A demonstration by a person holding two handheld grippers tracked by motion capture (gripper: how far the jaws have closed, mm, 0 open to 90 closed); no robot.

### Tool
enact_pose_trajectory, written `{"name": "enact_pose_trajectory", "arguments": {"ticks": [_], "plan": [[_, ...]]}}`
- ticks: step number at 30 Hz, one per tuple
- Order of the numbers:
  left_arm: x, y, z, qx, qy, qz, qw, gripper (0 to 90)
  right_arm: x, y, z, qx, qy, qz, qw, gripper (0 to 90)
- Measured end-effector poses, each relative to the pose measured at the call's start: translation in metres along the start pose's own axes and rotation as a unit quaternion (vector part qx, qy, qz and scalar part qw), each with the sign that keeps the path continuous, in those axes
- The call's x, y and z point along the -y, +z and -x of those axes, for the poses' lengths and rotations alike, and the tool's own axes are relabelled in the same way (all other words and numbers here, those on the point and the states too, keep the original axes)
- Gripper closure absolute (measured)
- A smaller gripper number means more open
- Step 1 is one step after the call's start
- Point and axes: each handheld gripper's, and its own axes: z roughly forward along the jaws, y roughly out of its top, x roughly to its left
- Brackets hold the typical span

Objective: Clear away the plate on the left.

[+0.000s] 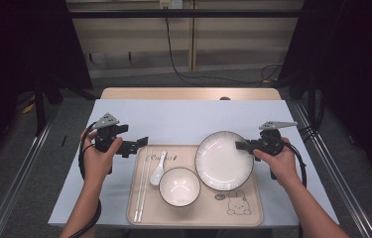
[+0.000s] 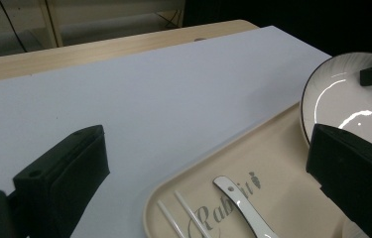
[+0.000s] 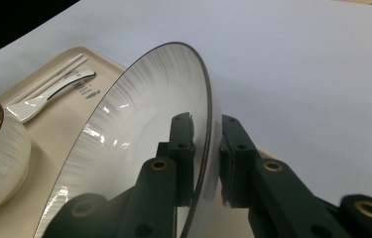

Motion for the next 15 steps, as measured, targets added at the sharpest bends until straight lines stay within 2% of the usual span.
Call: {"name": "enact_pose_trajectory", "arguments": {"ticks": [7, 15], "plan": [[0.0004, -0.0012, 0.0002, -0.005, 0.001, -0.001, 1.0, 2.7, 0.0053, 0.002, -0.0026, 0.0, -0.003, 0.006, 1.0, 77.5], [-0.0005, -0.0014, 0.0007, -0.003, 0.002, 0.0, 1.0, 2.8, 0.0108, 0.0019, -0.0053, 0.017, -0.018, 0.014, 0.9996, 79.3]]}}
